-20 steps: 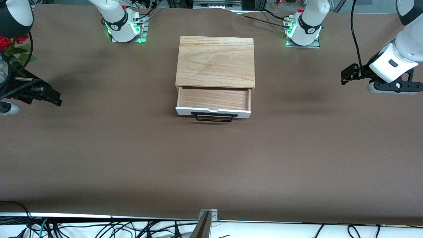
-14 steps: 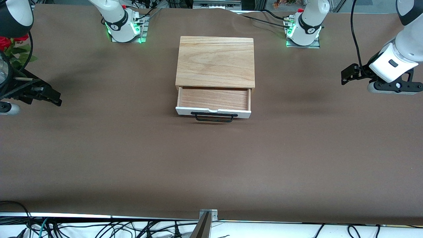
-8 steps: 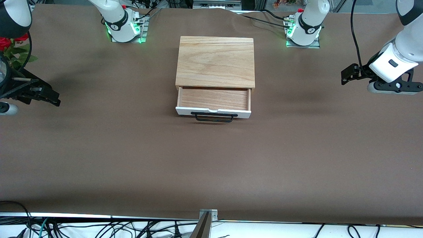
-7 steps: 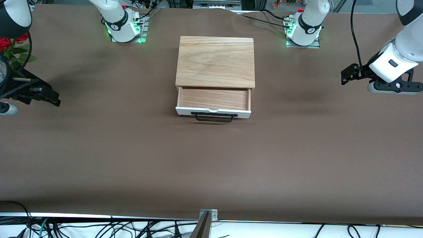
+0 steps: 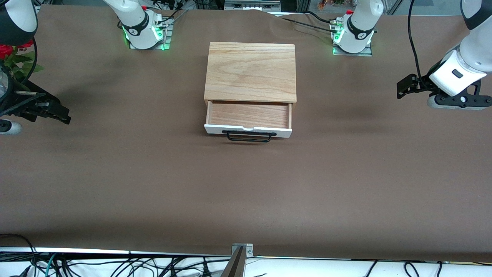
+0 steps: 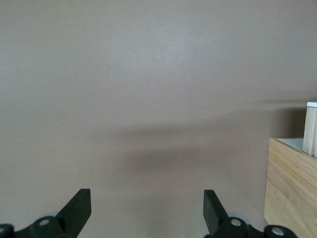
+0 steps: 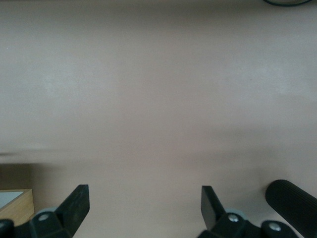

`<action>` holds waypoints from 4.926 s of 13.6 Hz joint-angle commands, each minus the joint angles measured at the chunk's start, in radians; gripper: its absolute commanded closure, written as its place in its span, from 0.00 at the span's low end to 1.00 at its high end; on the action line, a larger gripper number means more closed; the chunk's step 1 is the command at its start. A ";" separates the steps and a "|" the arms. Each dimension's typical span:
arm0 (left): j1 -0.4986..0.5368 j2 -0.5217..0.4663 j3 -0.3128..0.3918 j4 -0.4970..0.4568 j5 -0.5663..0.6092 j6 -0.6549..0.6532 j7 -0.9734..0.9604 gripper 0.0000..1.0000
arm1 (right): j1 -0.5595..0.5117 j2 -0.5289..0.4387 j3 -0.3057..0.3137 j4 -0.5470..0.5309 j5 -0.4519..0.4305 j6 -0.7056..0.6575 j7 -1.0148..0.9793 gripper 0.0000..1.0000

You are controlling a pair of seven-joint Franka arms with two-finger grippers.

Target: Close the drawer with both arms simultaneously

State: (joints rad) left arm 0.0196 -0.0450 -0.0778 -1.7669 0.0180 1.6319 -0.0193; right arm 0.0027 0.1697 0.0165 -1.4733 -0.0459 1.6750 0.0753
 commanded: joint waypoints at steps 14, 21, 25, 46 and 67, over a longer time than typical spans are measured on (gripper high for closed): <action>-0.015 0.043 0.006 0.024 -0.125 -0.012 0.002 0.00 | -0.010 0.011 0.011 0.025 0.014 -0.001 -0.009 0.00; -0.015 0.050 0.004 0.059 -0.075 0.005 0.012 0.00 | -0.010 0.011 0.011 0.024 0.017 -0.001 0.006 0.00; -0.001 0.051 0.013 0.072 -0.059 0.005 0.016 0.00 | -0.006 0.027 0.014 0.022 0.018 0.000 0.009 0.00; -0.348 0.662 -0.025 0.316 -0.535 0.554 0.005 0.00 | 0.405 0.425 0.022 0.027 0.408 0.445 0.038 0.00; -0.395 0.703 -0.065 0.307 -0.541 0.410 0.012 0.00 | 0.522 0.472 0.023 0.021 0.448 0.224 0.055 0.00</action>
State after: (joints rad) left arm -0.3730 0.6363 -0.1457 -1.4846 -0.5158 2.0547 -0.0247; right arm 0.5049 0.6480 0.0394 -1.4466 0.3894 1.9698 0.1398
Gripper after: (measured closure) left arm 0.000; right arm 0.000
